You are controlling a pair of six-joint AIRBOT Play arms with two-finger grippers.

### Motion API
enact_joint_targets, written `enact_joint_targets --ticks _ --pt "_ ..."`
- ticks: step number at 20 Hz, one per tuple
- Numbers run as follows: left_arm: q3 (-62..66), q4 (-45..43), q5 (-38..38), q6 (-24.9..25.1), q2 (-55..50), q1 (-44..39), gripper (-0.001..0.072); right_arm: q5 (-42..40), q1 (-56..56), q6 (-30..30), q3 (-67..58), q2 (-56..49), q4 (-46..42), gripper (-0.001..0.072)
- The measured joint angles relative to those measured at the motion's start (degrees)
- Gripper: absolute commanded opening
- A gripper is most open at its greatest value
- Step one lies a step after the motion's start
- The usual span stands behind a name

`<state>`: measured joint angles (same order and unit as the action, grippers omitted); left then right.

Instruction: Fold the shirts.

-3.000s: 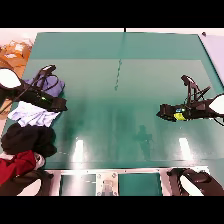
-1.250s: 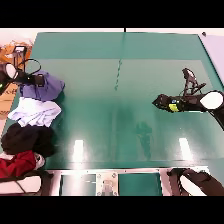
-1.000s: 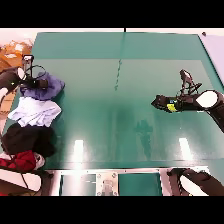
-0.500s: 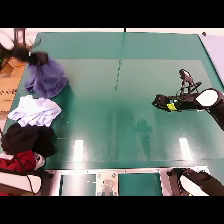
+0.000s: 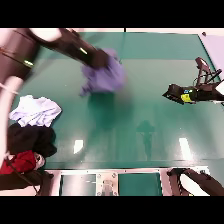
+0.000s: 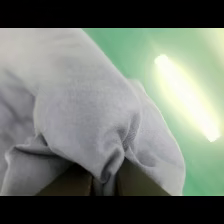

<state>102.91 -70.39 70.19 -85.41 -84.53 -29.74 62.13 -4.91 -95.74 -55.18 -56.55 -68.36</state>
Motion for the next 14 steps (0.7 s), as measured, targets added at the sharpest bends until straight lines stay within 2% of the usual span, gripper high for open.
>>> enact_joint_targets --ticks 2,4,7,11,12,14 --pt "-3.8 1.0 -0.5 -0.7 -2.3 -5.0 0.0668 1.9 -1.7 0.2 -0.5 0.0 0.0 0.0381" --pt "-6.6 3.8 -0.3 -2.0 -4.9 -7.8 0.0681 4.0 -3.4 0.3 -0.8 0.0 0.0 0.0454" --pt "-8.1 7.9 2.3 -2.9 -7.2 -8.3 0.0681 7.0 -5.6 0.4 -1.0 0.0 0.0 0.0453" --pt "-7.0 9.5 6.2 -2.8 -8.2 -1.8 0.0681 10.1 -5.3 1.3 2.6 0.0 1.2 0.046" --pt "-7.0 9.7 6.8 -2.8 -8.5 0.5 0.0681 10.3 -4.0 1.4 5.2 0.0 3.0 0.0556" --pt "-7.0 9.9 7.3 -2.8 -8.5 4.7 0.0681 8.5 0.3 2.3 11.0 0.0 7.3 0.0573"
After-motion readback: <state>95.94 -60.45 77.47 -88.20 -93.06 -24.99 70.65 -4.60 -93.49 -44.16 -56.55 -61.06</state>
